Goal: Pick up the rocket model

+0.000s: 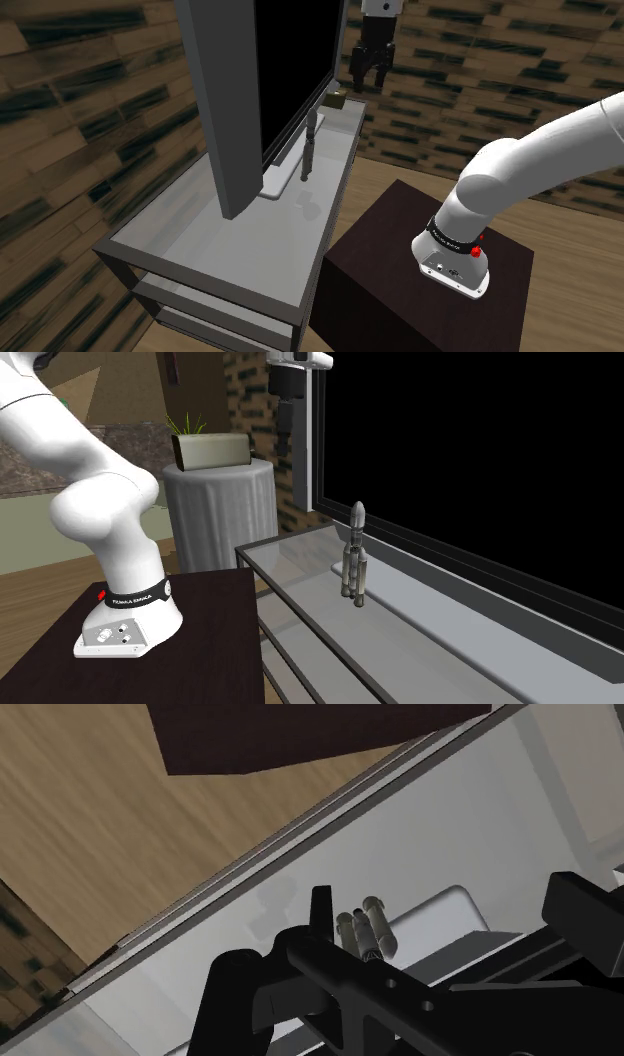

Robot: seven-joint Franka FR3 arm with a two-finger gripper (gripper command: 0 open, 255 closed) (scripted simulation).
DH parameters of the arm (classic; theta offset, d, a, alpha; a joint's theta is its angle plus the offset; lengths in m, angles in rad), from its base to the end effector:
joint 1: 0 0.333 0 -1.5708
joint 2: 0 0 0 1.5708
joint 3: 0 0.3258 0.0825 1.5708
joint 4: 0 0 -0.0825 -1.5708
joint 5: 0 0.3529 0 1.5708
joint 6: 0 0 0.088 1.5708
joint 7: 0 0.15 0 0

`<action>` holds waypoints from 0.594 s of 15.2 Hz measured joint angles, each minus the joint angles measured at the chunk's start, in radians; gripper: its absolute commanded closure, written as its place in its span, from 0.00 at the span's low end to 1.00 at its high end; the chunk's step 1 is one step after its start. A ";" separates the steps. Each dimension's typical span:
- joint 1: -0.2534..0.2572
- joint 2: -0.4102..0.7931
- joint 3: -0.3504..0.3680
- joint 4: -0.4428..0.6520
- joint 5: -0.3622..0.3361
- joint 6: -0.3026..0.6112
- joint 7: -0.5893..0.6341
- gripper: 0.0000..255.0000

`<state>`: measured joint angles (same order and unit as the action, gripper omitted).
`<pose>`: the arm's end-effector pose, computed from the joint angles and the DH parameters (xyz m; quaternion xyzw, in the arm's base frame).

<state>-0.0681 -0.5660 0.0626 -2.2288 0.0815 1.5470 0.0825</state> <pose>0.3245 0.0145 0.5425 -0.9967 0.0511 0.0590 0.0220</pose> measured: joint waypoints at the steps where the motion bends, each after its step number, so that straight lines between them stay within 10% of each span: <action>1: -0.007 0.043 0.006 0.017 0.011 0.012 0.032 0.00; 9: -0.051 0.373 0.026 0.138 0.089 0.118 0.274 0.00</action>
<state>-0.1193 -0.1931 0.0886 -2.0906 0.1706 1.6645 0.3565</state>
